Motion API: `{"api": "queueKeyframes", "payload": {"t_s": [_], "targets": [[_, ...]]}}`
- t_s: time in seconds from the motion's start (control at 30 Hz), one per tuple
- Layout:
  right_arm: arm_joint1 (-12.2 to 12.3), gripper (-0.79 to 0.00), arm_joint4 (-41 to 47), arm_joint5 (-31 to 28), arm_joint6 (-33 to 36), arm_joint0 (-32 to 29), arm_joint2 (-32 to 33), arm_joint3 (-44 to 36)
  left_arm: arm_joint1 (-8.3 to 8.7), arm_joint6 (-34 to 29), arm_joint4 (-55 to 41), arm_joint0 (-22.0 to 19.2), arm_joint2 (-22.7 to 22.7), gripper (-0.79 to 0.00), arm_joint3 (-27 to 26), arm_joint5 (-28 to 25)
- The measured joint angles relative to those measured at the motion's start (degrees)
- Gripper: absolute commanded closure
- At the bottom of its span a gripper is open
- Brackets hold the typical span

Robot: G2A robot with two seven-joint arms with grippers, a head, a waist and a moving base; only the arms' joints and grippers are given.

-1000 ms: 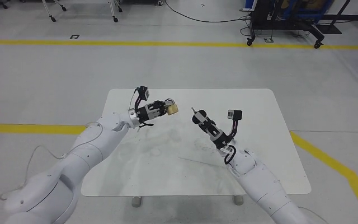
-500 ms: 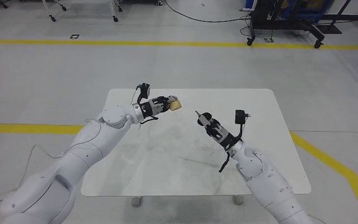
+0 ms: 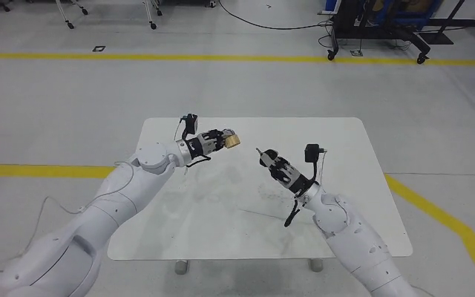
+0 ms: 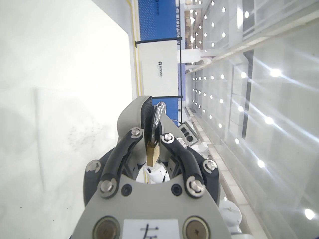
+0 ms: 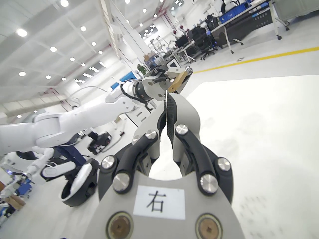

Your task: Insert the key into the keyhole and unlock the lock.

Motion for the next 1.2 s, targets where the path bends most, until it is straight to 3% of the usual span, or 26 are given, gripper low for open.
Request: {"api": "queueKeyframes", "payload": {"t_s": [0.17, 0.27, 0.4, 0.5, 0.57, 0.87, 1.07, 1.2], "targets": [[0.8, 0.000, -29.8, -1.8, -8.3, 0.6, -0.3, -3.7, -0.96, -4.2, -2.8, -0.7, -0.1, 0.000, -0.8, 15.2], [2.0, 0.000, -50.4, 1.3, -13.6, -0.6, 0.5, -8.1, -1.89, -7.5, -3.8, -1.7, 0.2, 0.000, 0.6, 22.1], [3.9, 0.000, -75.3, 7.5, -18.9, -3.8, 1.8, -13.7, -3.24, -8.3, -3.8, -2.2, 0.4, 0.000, 2.9, 25.0], [4.8, 0.000, -88.5, 12.2, -18.7, -6.0, 3.1, -16.9, -4.17, -8.8, -5.1, -1.8, -0.5, 0.000, 5.1, 22.3], [5.0, 0.000, -93.1, 12.3, -19.1, -6.6, 3.2, -17.9, -4.46, -8.8, -6.9, -1.3, -1.2, 0.000, 6.2, 20.3], [5.0, 0.000, -93.7, 12.3, -18.8, -6.6, 2.6, -18.0, -4.34, -6.4, -5.3, -0.7, -1.7, 0.000, 5.4, 20.0], [5.0, 0.000, -110.8, 12.1, -11.7, -4.9, -3.1, -19.9, -4.03, -3.1, -2.6, 1.0, -3.3, 0.000, 2.6, 21.6], [4.9, 0.000, -115.9, 12.7, -7.8, -4.5, -4.2, -21.2, -3.83, -2.0, -0.1, 1.6, -4.1, 0.000, 1.0, 22.8]]}}
